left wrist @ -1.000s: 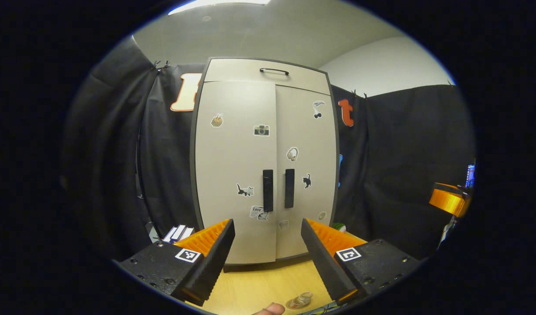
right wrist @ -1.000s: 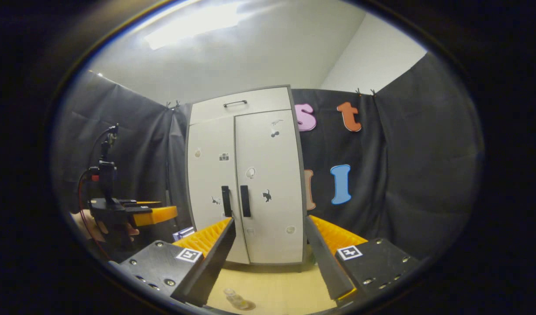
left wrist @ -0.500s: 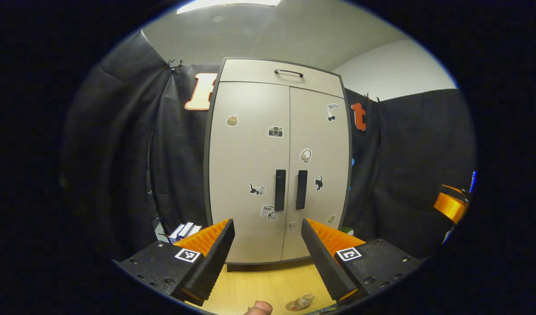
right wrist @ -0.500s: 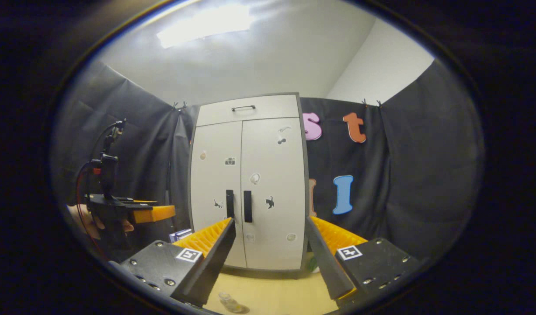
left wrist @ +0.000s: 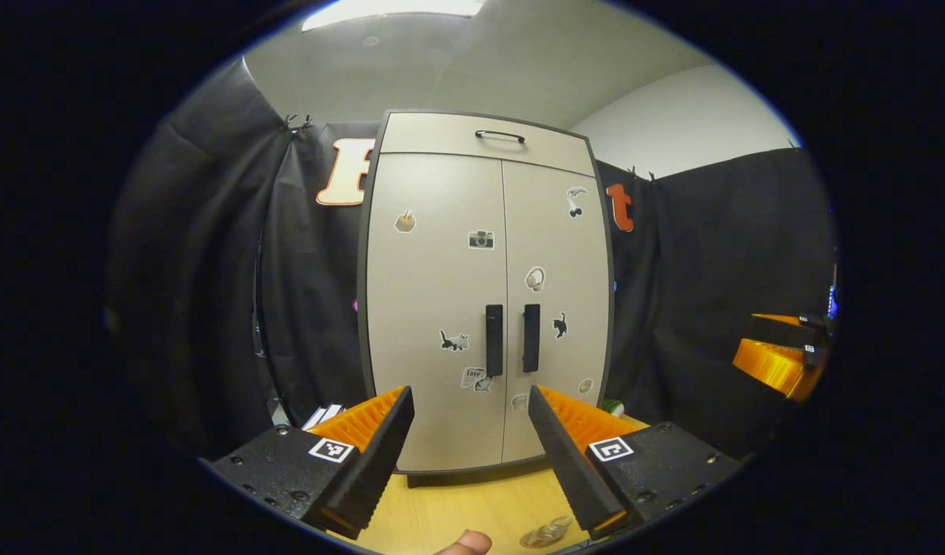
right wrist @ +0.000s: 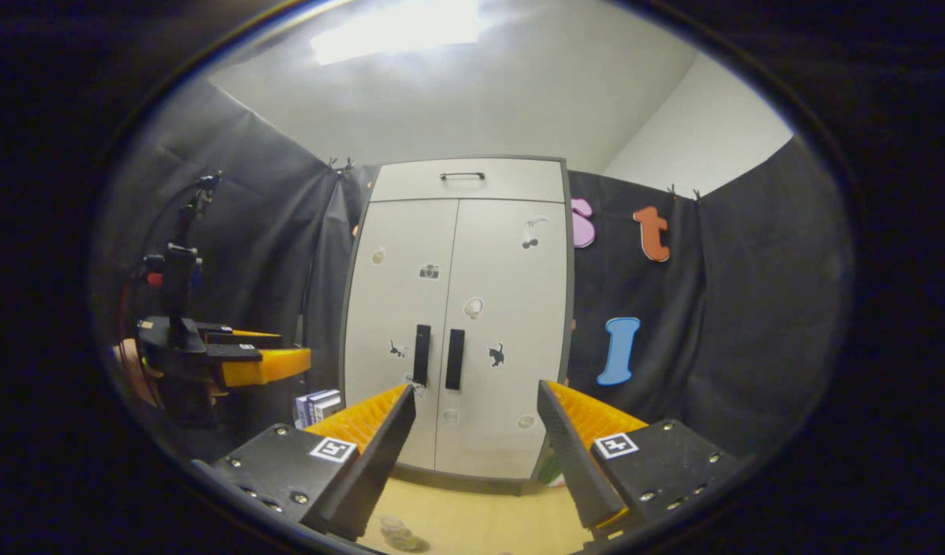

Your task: Grasp the bottle in the cabinet with the left hand and place it on the coaster, then close the right door with the right hand and the left door with the left hand.

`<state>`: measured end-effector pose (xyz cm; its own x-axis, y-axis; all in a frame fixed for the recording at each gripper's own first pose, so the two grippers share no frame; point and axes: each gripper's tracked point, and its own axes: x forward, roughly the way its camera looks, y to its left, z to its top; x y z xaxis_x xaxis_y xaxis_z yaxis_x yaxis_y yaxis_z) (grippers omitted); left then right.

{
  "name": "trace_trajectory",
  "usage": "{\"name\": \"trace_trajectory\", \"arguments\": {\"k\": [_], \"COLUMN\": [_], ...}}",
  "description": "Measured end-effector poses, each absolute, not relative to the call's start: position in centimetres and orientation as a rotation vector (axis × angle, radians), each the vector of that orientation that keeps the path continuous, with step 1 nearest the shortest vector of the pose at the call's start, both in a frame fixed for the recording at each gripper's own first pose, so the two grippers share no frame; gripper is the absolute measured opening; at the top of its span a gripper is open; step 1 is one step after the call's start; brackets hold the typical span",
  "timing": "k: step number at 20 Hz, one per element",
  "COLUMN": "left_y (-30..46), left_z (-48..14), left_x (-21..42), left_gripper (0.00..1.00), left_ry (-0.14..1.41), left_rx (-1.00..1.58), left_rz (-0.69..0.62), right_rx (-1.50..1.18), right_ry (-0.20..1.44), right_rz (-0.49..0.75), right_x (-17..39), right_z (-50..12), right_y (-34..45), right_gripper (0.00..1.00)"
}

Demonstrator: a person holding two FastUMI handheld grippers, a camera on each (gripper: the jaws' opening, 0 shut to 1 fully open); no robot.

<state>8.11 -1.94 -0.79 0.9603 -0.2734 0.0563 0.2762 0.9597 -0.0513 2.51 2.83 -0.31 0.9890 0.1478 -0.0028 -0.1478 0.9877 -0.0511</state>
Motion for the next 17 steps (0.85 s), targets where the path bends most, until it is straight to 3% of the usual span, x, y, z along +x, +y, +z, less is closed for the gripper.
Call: {"name": "trace_trajectory", "arguments": {"k": [4, 10, 17], "left_y": [-2.1, -3.8, -5.5], "left_z": [-0.3, -2.4, -3.8], "left_x": [8.9, 10.1, 12.1], "left_gripper": [0.95, 0.95, 0.96], "left_ry": [-0.058, -0.008, 0.018], "left_rx": [-0.081, -0.114, -0.187], "left_rz": [-0.310, -0.382, -0.369], "right_rx": [0.013, 0.018, -0.029], "right_ry": [0.004, 0.021, 0.021], "right_rz": [0.169, 0.046, 0.061], "right_x": [3.1, 3.9, 3.4], "right_z": [0.5, -0.2, -0.7], "right_y": [3.8, 1.8, 1.2], "right_gripper": [0.96, 0.96, 0.96]}}
